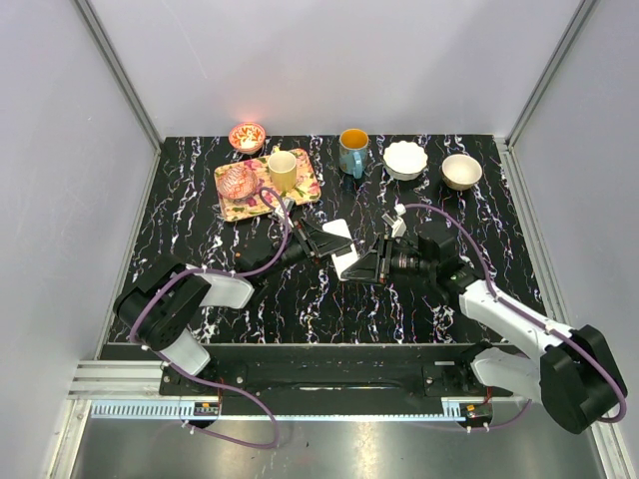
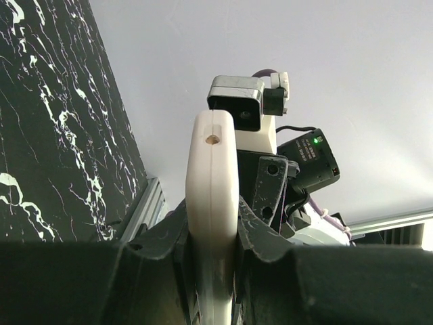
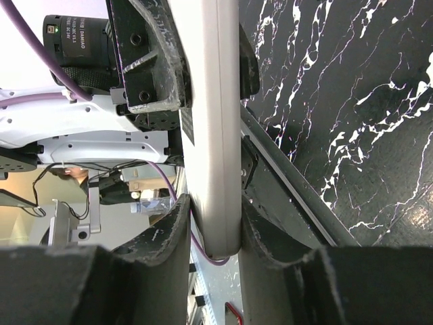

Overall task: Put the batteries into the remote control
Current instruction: Load the battery cover into the remote control, then turn over the remote control at the center of the board.

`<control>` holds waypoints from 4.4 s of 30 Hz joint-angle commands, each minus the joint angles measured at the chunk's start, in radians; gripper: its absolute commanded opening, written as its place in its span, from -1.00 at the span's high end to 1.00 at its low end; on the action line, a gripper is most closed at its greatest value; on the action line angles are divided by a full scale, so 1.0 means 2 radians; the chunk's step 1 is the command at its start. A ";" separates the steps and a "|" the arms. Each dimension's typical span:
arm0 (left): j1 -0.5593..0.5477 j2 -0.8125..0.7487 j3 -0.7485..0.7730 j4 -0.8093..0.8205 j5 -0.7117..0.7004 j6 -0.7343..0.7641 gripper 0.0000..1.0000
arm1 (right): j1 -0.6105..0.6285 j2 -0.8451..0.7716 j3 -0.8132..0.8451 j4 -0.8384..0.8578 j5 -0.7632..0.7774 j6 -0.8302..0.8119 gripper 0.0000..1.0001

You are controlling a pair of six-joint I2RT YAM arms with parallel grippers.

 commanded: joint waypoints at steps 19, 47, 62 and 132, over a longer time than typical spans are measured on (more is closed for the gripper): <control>-0.065 -0.025 0.028 0.166 0.138 -0.008 1.00 | -0.030 0.042 0.051 0.024 0.015 0.002 1.00; -0.093 -0.036 -0.017 0.168 0.148 0.023 1.00 | -0.089 0.074 0.086 0.089 0.040 0.078 1.00; -0.080 -0.007 0.001 0.183 0.146 0.012 1.00 | -0.089 0.025 0.089 -0.008 -0.059 -0.014 -0.14; 0.112 -0.336 0.016 -0.486 -0.117 0.272 -0.98 | 0.016 0.187 0.361 -0.599 0.736 -0.280 1.00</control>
